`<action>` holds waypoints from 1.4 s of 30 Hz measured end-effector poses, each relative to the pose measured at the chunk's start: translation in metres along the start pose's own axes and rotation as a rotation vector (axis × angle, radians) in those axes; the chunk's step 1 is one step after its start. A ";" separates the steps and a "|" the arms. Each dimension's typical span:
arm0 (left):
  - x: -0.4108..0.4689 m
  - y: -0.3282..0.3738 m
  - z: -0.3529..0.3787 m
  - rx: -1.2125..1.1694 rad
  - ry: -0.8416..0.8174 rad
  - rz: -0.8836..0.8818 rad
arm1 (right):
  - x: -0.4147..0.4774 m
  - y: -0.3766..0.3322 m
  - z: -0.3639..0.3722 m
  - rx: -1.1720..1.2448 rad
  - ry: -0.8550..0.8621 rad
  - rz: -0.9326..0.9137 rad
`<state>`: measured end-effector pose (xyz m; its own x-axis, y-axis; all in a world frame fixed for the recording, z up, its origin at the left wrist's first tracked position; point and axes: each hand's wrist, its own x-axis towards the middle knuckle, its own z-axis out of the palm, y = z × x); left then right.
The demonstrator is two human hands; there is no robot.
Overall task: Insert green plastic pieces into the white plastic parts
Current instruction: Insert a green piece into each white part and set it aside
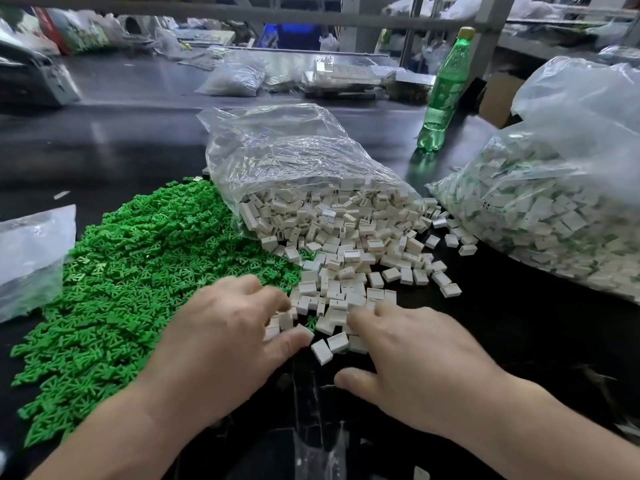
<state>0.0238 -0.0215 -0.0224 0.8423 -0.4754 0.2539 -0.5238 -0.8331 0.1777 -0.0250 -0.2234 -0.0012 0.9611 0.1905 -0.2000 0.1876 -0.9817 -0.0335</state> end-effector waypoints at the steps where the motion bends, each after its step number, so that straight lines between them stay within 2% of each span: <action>1: -0.001 0.004 0.000 -0.007 -0.031 0.019 | 0.003 -0.002 0.001 0.024 0.016 -0.008; 8: -0.001 0.009 0.005 -0.043 -0.021 0.040 | 0.026 -0.007 0.007 0.101 0.071 -0.094; 13: -0.001 0.006 0.009 -0.065 0.041 0.028 | 0.027 -0.007 0.017 0.180 0.189 -0.154; 17: -0.001 0.006 0.010 -0.133 0.076 0.039 | 0.033 0.005 0.016 0.426 0.301 -0.138; 20: 0.000 0.006 0.014 -0.140 0.047 0.069 | 0.039 0.015 0.015 0.606 0.360 -0.042; 25: -0.001 0.010 0.016 -0.068 -0.017 0.222 | 0.042 0.014 0.018 0.865 0.396 0.019; 29: 0.000 0.011 0.017 -0.046 -0.049 0.188 | 0.042 0.008 0.018 1.366 0.331 -0.028; 32: 0.003 0.013 0.018 -0.049 0.009 0.198 | 0.048 0.010 0.021 1.688 0.243 -0.080; 35: 0.004 0.014 0.022 -0.033 0.041 0.221 | 0.056 0.030 0.017 1.954 0.229 -0.084; 38: 0.005 0.015 0.023 0.016 0.030 0.230 | 0.057 0.060 0.008 2.106 0.379 -0.077; 42: 0.008 0.016 0.018 0.071 -0.028 0.219 | 0.057 0.090 0.004 2.186 0.619 -0.036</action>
<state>0.0241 -0.0439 -0.0350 0.7135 -0.6537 0.2521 -0.6848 -0.7267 0.0538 0.0456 -0.3011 -0.0194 0.9693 -0.2429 0.0388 0.1803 0.5941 -0.7840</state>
